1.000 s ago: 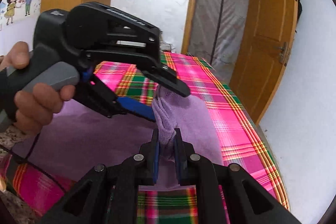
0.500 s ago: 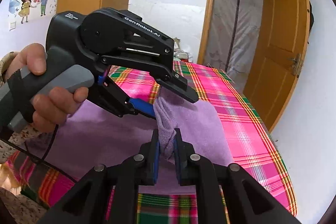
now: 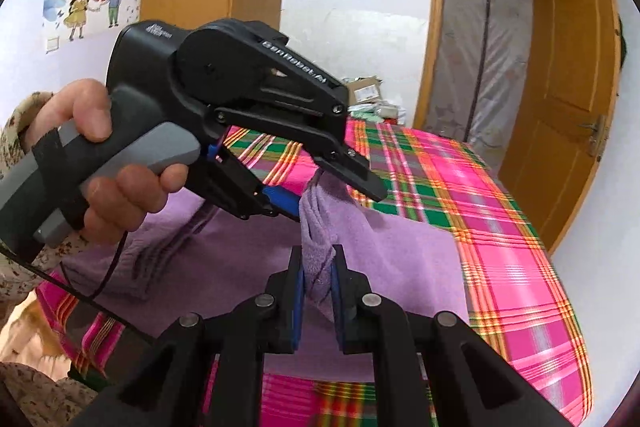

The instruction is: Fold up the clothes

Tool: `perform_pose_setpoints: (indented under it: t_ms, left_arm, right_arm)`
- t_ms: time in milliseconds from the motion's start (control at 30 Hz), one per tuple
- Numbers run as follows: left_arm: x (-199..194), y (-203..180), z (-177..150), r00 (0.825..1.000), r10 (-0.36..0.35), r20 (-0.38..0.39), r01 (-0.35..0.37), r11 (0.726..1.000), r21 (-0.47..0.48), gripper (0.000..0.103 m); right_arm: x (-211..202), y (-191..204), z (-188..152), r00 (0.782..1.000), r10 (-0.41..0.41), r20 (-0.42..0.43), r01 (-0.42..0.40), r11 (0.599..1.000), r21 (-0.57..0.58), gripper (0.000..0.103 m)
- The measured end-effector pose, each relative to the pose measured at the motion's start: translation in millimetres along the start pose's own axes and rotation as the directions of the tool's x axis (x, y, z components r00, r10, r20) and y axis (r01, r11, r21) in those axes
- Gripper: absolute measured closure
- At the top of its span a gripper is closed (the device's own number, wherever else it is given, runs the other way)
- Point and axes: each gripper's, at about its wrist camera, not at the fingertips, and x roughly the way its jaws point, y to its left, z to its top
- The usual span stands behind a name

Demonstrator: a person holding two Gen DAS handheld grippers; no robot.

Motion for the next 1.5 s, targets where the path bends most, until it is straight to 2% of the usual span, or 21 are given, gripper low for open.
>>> perform_pose_setpoints:
  t_ms: [333, 500, 667, 800, 900, 1033, 1133, 1233, 1333, 1433, 1500]
  left_arm:
    - [-6.0, 34.6, -3.3, 0.999, 0.039, 0.006, -0.038, 0.998, -0.055, 0.055]
    - [-13.5, 45.9, -7.1, 0.999, 0.031, 0.018, -0.029, 0.997, -0.074, 0.055]
    - [-23.5, 49.8, -9.0, 0.997, 0.062, 0.053, -0.057, 0.995, -0.078, 0.055]
    - [-33.5, 50.4, -9.5, 0.986, 0.12, 0.116, -0.113, 0.992, -0.062, 0.055]
    - [-37.5, 53.3, -9.4, 0.987, 0.107, 0.123, -0.098, 0.992, -0.079, 0.055]
    - [-42.7, 52.2, -11.4, 0.98, 0.122, 0.156, -0.111, 0.991, -0.08, 0.055]
    - [-45.1, 49.4, -12.0, 0.978, 0.118, 0.172, -0.107, 0.991, -0.075, 0.055]
    - [-45.1, 42.4, -12.2, 0.972, 0.133, 0.194, -0.124, 0.991, -0.056, 0.055]
    - [-44.6, 34.5, -13.9, 0.968, 0.144, 0.208, -0.142, 0.99, -0.026, 0.055]
    - [-43.3, 28.6, -17.3, 0.969, 0.135, 0.206, -0.138, 0.99, -0.001, 0.055]
    - [-40.5, 24.3, -19.0, 0.971, 0.13, 0.198, -0.137, 0.99, 0.019, 0.055]
  right_arm:
    - [16.3, 22.8, -9.3, 0.997, 0.047, -0.059, -0.047, 0.999, 0.008, 0.091]
    - [21.0, 30.5, -13.2, 0.995, 0.062, -0.076, -0.062, 0.998, -0.002, 0.09]
    - [36.1, 31.4, -20.6, 0.99, 0.074, -0.119, -0.074, 0.997, 0.003, 0.087]
    - [40.9, 35.8, -25.6, 0.987, 0.082, -0.137, -0.082, 0.997, 0.006, 0.085]
    - [42.4, 34.5, -27.0, 0.986, 0.09, -0.142, -0.089, 0.996, 0.01, 0.084]
    - [43.9, 34.2, -26.4, 0.977, 0.151, -0.147, -0.149, 0.988, 0.028, 0.075]
    - [34.5, 35.8, -23.9, 0.963, 0.235, -0.133, -0.23, 0.972, 0.05, 0.075]
    - [26.6, 24.6, -17.9, 0.953, 0.281, -0.114, -0.273, 0.959, 0.08, 0.075]
    - [17.4, -1.0, -13.4, 0.97, 0.232, -0.077, -0.222, 0.968, 0.12, 0.075]
    - [12.8, -32.7, -17.7, 0.991, 0.102, -0.083, -0.087, 0.981, 0.175, 0.075]
    - [17.6, -48.4, -22.4, 0.993, 0.041, -0.112, -0.017, 0.978, 0.208, 0.075]
